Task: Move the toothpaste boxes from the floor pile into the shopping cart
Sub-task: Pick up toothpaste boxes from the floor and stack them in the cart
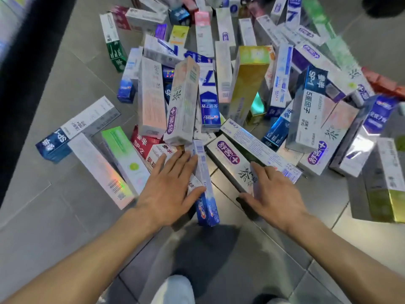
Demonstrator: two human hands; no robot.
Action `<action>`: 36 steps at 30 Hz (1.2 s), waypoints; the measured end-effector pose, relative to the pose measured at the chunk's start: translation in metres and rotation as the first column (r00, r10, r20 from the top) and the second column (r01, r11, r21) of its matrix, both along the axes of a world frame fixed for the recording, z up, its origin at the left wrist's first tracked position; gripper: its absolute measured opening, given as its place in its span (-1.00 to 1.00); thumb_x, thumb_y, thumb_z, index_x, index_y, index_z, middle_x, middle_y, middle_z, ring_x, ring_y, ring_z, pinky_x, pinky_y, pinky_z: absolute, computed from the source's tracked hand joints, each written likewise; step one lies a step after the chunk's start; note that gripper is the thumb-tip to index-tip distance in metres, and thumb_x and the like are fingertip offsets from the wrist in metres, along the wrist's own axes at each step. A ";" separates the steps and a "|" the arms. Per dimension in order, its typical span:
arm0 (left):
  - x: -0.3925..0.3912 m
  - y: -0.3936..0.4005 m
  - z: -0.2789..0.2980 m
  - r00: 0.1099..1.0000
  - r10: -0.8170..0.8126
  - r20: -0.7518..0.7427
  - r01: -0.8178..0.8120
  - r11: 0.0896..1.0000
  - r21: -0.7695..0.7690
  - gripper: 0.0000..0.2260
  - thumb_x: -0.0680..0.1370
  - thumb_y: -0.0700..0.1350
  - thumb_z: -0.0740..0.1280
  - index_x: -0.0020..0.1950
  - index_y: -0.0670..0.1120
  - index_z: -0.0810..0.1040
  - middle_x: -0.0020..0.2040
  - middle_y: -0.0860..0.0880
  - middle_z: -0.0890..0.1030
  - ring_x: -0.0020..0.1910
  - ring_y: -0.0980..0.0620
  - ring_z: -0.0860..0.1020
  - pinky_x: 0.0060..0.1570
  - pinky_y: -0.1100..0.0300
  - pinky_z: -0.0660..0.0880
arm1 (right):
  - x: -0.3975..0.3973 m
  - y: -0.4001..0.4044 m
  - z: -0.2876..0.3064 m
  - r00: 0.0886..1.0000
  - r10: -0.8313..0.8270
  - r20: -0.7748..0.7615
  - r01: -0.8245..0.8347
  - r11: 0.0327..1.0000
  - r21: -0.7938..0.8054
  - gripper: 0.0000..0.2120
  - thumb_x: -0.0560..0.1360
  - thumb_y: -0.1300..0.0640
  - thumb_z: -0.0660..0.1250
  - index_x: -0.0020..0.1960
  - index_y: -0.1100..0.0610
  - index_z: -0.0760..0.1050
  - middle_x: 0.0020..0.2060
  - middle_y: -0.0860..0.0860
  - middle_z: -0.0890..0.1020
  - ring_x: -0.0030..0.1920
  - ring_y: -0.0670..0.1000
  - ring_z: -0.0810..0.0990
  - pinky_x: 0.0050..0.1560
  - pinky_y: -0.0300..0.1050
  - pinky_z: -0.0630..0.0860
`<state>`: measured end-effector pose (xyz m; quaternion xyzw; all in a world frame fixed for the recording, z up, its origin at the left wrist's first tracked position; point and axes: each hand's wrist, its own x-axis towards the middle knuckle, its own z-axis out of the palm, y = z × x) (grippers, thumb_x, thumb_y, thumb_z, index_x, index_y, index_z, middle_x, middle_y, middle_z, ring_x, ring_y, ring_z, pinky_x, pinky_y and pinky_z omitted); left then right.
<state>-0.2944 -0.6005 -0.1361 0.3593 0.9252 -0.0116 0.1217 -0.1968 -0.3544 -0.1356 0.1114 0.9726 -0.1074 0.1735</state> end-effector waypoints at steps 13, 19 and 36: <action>-0.005 -0.034 0.020 0.808 0.589 0.026 -0.567 0.764 0.309 -0.29 0.57 0.31 0.21 0.58 -0.09 0.20 0.58 -0.16 0.23 0.57 -0.15 0.16 0.54 -0.14 0.11 | -0.008 -0.021 0.015 0.935 -0.351 0.043 0.345 0.880 -0.327 -0.40 0.40 -0.25 0.41 0.28 0.07 0.36 0.12 0.04 0.52 0.05 0.04 0.56 -0.01 0.03 0.58; -0.024 -0.045 0.014 0.443 0.822 0.356 -0.886 0.343 0.311 -0.10 0.37 0.15 0.56 0.52 -0.19 0.20 0.38 -0.26 0.34 0.37 -0.30 0.33 0.38 -0.13 0.35 | -0.009 -0.022 0.032 0.899 -0.428 0.089 0.410 0.754 -0.514 -0.52 0.44 -0.10 0.48 0.17 0.03 0.28 0.03 -0.03 0.58 -0.14 -0.11 0.57 -0.30 -0.18 0.42; -0.009 -0.058 0.057 0.198 0.166 0.966 -0.946 -0.226 0.233 -0.86 0.52 -0.28 0.24 0.00 -0.19 0.56 -0.19 -0.16 0.64 -0.26 -0.07 0.60 -0.08 0.02 0.56 | -0.023 -0.032 0.064 0.797 -0.521 0.304 0.455 0.188 -0.871 -0.55 0.49 0.08 0.49 0.21 -0.06 0.29 -0.15 -0.02 0.72 -0.21 0.08 0.74 -0.29 -0.08 0.61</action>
